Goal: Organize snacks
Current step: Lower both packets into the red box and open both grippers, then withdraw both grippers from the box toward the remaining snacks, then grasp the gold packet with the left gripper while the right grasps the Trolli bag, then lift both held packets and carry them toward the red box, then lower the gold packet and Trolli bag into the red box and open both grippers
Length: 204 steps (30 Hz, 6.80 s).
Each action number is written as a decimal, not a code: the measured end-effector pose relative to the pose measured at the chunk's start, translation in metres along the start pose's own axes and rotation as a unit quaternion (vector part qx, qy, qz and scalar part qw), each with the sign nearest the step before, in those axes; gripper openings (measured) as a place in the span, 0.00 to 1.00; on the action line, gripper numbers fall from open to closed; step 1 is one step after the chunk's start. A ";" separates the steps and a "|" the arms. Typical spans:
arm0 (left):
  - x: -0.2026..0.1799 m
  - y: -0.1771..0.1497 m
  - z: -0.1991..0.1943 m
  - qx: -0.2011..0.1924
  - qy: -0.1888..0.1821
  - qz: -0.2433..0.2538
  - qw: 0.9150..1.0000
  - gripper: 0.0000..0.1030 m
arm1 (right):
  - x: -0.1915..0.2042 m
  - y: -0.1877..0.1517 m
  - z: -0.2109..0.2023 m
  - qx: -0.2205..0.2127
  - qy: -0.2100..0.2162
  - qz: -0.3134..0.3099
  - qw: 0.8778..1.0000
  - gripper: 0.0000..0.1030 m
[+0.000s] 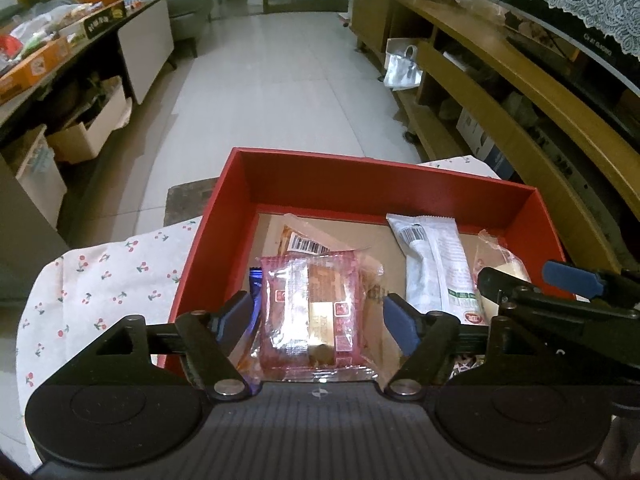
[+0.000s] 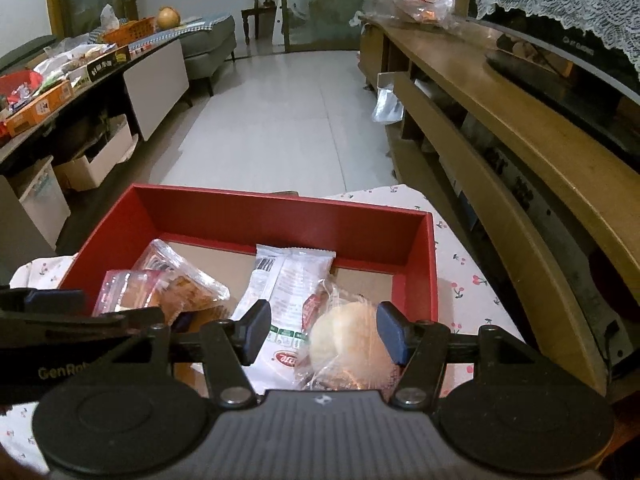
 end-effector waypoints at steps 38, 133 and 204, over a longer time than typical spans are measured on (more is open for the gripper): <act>0.013 -0.052 -0.064 0.020 -0.017 -0.008 1.000 0.79 | 0.021 -0.038 -0.076 0.034 -0.008 -0.026 0.999 0.70; 0.004 -0.139 -0.112 0.103 -0.077 0.043 0.991 0.46 | 0.018 -0.130 -0.141 0.122 0.032 -0.055 0.990 0.62; -0.028 0.004 -0.023 -0.049 -0.035 0.047 0.997 0.45 | -0.018 0.003 -0.010 0.013 0.018 0.047 0.999 0.62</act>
Point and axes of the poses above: each gripper's, at about its wrist camera, not at the fingertips, and z roughly the way its jaws point, x to its left, y to its top, the point moved 1 cm from there along z, roughly the way its jaws point, and after that the axes turned 15 degrees about -x, right-handed, at the moved point
